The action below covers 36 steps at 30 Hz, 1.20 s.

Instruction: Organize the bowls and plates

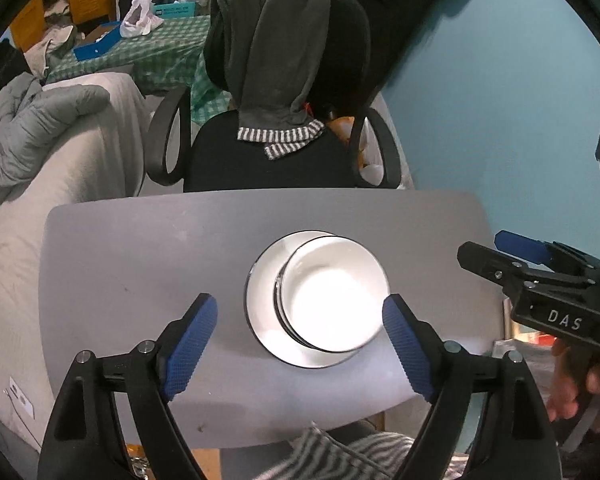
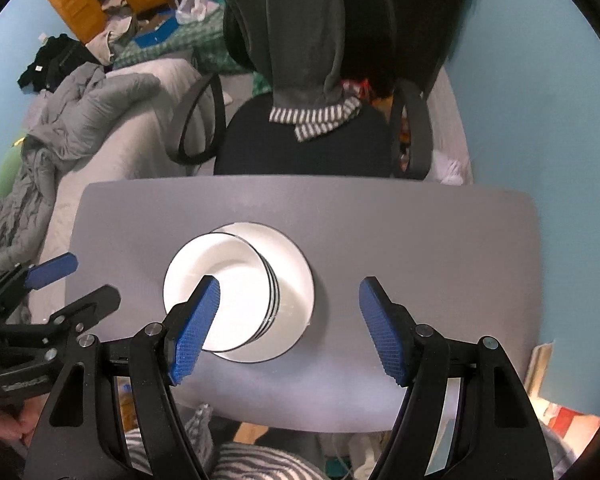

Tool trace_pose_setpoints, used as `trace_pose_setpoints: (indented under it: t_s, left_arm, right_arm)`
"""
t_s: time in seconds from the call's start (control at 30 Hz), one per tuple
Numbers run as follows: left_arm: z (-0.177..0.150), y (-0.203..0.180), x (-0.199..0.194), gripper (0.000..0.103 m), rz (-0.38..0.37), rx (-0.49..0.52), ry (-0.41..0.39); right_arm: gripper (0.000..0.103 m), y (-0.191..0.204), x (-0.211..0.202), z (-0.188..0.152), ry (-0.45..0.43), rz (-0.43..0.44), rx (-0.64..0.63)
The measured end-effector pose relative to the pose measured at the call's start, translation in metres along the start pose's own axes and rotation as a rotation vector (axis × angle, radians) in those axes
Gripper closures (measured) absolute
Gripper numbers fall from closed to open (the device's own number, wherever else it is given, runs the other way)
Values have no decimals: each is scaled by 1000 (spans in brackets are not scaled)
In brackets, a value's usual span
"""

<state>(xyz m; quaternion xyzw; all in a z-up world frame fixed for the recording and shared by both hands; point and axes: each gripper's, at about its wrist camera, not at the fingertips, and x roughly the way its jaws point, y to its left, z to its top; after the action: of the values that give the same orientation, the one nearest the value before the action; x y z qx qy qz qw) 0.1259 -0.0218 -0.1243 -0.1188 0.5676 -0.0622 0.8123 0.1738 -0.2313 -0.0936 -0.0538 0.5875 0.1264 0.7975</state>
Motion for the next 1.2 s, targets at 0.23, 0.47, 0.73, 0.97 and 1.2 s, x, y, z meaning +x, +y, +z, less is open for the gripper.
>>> trace_pose_setpoints:
  t_s: [0.23,0.47,0.73,0.97,1.2]
  left_arm:
    - [1,-5,-43,17,17,-24,-83]
    - [4,-13,-79,15,60,-6,-168]
    - [10,-22,-96,15,51,-1,-199]
    - [8,-30,-96,15,63,7,-201]
    - [6,-32,-96,15,75,-9,-196]
  right_arm:
    - [32,2,-34,-3,-62,2,-5]
    - [32,-1,-64,-2,-116,24,4]
    - [31,-3,-85,0,-167,20,5]
    - [31,-2,-86,-1,-173,33,8]
    - [31,-3,-87,-2,-177,30,9]
